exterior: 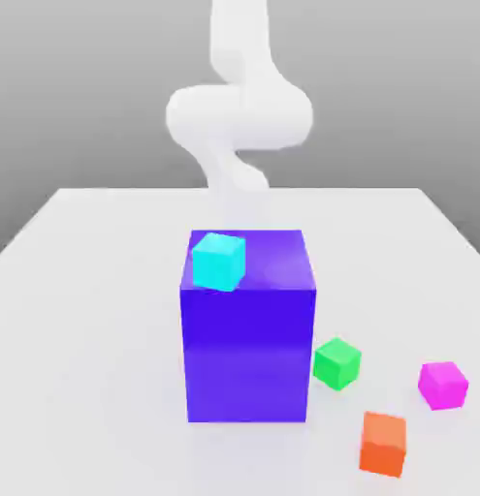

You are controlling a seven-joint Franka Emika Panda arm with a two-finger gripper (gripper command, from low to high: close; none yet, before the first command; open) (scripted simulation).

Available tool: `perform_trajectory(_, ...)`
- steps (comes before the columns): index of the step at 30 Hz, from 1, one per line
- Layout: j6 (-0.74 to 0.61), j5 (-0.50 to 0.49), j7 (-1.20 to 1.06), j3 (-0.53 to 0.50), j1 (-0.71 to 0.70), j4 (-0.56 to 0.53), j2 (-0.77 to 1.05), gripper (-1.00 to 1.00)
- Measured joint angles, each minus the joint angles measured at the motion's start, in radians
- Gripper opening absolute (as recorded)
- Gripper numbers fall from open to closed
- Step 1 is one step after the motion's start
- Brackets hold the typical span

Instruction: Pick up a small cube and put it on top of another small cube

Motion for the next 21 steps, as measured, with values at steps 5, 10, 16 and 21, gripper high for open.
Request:
perform_trajectory(5, 0.09, -0.014, -0.179, 0.017, 0.12, -0.054, 0.187, 0.0)
perform_trajectory(10, 0.176, -0.018, -0.359, 0.047, 0.222, -0.106, 0.369, 0.0)
perform_trajectory(16, 0.28, -0.025, -0.574, 0.107, 0.321, -0.168, 0.586, 0.0)
perform_trajectory(21, 0.366, -0.055, -0.735, 0.157, 0.421, -0.22, 0.768, 0.0)
